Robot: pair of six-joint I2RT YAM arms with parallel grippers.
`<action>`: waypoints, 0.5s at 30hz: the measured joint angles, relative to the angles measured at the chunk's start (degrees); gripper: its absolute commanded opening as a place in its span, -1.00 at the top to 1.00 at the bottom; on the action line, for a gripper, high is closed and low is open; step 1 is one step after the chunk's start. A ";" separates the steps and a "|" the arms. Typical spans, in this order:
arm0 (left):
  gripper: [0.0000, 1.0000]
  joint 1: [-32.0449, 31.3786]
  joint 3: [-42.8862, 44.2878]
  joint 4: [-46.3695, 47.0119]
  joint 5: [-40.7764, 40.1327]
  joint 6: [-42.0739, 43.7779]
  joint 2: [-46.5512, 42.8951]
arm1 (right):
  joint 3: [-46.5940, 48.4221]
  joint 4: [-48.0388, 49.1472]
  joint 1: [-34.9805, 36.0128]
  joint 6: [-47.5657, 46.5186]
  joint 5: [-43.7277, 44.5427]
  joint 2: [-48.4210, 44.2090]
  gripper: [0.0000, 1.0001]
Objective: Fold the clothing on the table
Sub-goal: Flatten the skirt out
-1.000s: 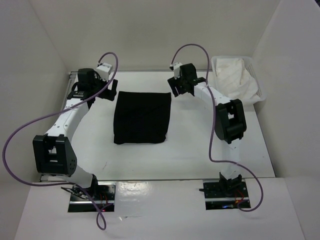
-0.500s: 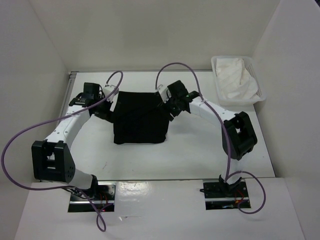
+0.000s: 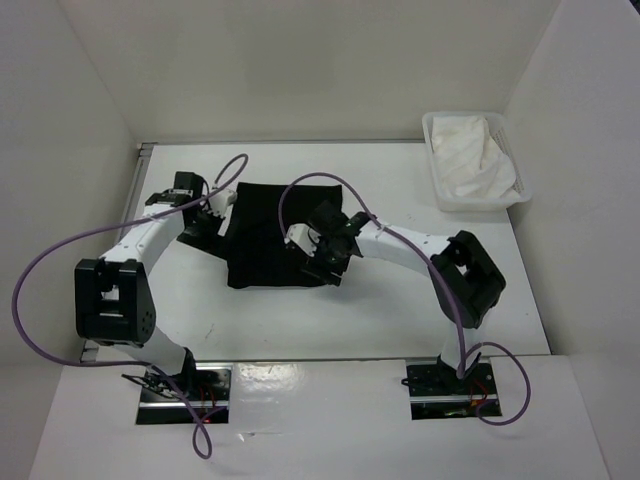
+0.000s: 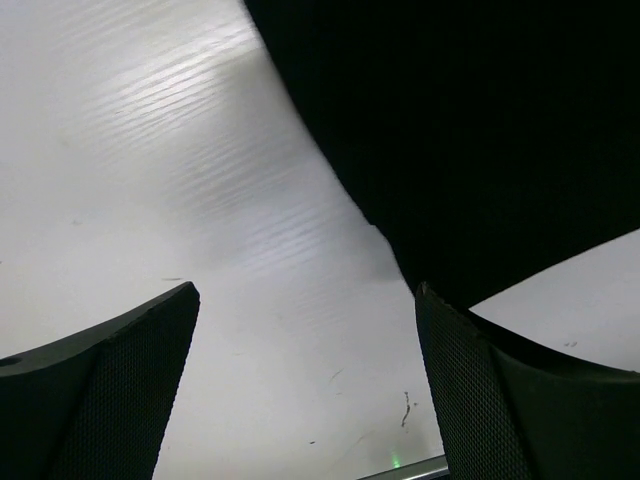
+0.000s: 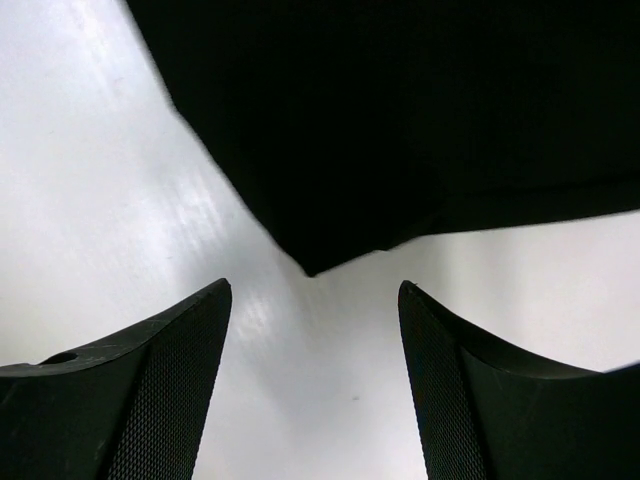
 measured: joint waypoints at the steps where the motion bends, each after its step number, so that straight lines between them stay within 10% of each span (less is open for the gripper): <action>1: -0.88 1.18 0.35 -0.22 0.20 -0.70 0.00 | -0.57 0.00 0.70 -0.31 -0.04 -0.09 -0.45; 15: -0.93 10.34 4.76 -2.19 10.25 -7.23 -2.78 | -2.73 4.96 7.17 -3.87 4.28 2.73 -0.30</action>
